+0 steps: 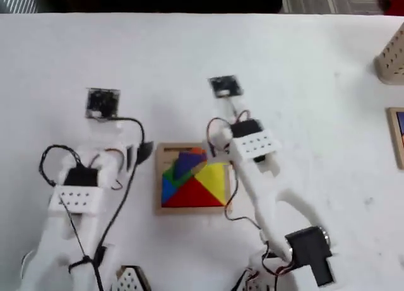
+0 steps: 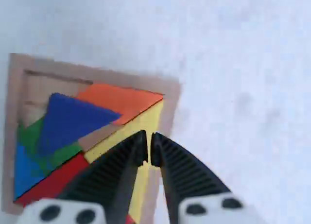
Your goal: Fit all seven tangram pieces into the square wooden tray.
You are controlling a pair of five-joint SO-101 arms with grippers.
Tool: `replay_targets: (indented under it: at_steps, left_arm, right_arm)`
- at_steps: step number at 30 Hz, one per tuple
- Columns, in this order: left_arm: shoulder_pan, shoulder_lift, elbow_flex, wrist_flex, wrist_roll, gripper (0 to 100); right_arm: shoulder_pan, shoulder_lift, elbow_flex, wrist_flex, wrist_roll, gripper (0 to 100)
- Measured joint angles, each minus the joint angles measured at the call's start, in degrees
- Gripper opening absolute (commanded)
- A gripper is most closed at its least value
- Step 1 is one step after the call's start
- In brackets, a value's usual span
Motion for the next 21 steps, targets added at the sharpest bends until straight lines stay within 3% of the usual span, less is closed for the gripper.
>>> replay_targets:
  at_steps: [5, 10, 13, 16, 21]
  left_arm:
    - [13.19, -3.96, 0.0, 5.1, 6.24, 30]
    - [23.12, -3.34, -0.09, 5.36, 6.95, 1]
    - [27.96, -0.97, -0.79, 5.36, 7.12, 7]
    - [32.09, 2.2, -2.02, 4.48, 7.3, 2]
    - [36.57, 11.08, -2.9, -2.37, 7.3, 2]
  right_arm:
    - [10.99, 0.0, 0.0, -3.43, -0.09, 1.8]
    - [13.63, 0.0, 0.0, -4.66, -0.53, 1.8]
    - [13.36, 0.0, 0.0, -4.66, -0.53, 1.8]
    - [13.71, 0.0, 0.0, -4.66, -0.53, 1.8]
    - [13.98, 0.0, 0.0, -4.66, -0.53, 1.8]
